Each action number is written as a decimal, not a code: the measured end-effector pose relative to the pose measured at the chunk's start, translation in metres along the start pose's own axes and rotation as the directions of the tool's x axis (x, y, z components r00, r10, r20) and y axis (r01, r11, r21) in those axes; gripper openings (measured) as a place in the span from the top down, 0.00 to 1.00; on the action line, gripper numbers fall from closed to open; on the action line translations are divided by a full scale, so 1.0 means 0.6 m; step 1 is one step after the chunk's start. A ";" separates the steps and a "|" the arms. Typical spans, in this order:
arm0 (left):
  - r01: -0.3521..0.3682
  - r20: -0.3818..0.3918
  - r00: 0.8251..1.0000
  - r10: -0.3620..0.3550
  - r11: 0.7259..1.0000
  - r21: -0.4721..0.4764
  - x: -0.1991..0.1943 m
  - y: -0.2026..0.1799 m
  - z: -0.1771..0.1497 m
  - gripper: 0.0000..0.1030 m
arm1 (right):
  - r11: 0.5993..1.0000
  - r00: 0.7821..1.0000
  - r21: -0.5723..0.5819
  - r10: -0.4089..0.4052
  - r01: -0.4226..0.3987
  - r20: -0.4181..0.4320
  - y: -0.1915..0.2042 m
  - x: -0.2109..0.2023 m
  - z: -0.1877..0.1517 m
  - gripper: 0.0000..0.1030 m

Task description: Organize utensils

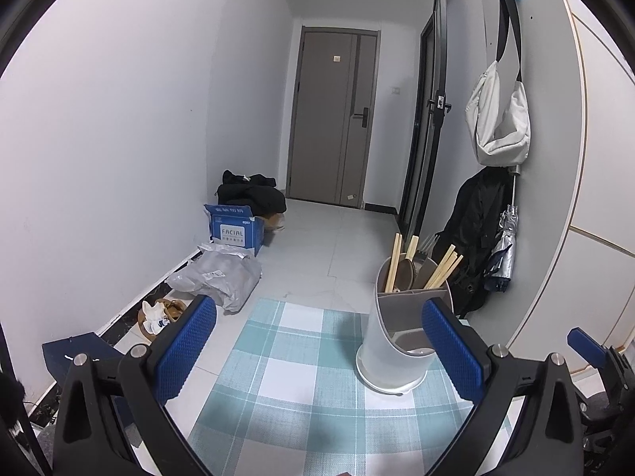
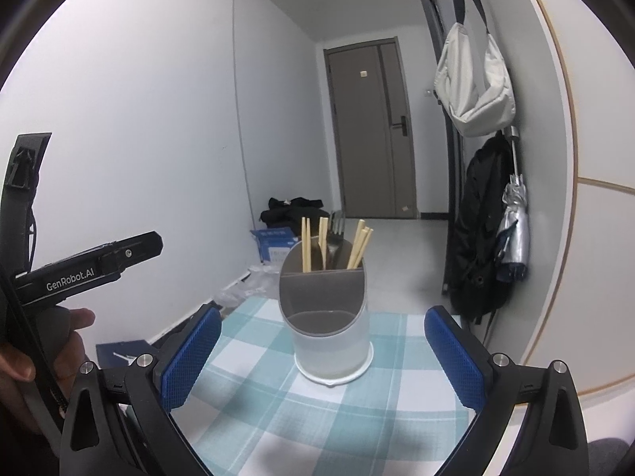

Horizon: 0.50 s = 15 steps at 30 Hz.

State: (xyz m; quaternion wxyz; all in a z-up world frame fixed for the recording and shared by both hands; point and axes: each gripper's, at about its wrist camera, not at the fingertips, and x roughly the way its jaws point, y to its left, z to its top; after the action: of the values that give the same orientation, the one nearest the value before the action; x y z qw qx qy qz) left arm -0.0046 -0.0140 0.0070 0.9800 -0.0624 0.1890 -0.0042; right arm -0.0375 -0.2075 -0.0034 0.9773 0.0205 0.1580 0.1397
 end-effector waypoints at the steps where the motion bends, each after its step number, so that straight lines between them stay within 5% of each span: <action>1: -0.001 -0.001 1.000 0.001 1.000 0.003 -0.001 0.000 0.000 0.01 | 1.000 1.000 0.002 -0.001 0.001 0.000 -0.001 0.000 0.000 0.00; 15: -0.011 -0.005 1.000 0.011 1.000 0.013 -0.002 -0.005 -0.004 0.01 | 1.000 1.000 0.017 -0.011 0.011 -0.005 -0.004 -0.002 0.000 0.00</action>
State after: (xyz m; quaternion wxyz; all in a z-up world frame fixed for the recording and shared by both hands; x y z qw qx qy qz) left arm -0.0068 -0.0172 0.0055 0.9799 -0.0552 0.1917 -0.0001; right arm -0.0378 -0.2104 -0.0033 0.9774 0.0276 0.1617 0.1331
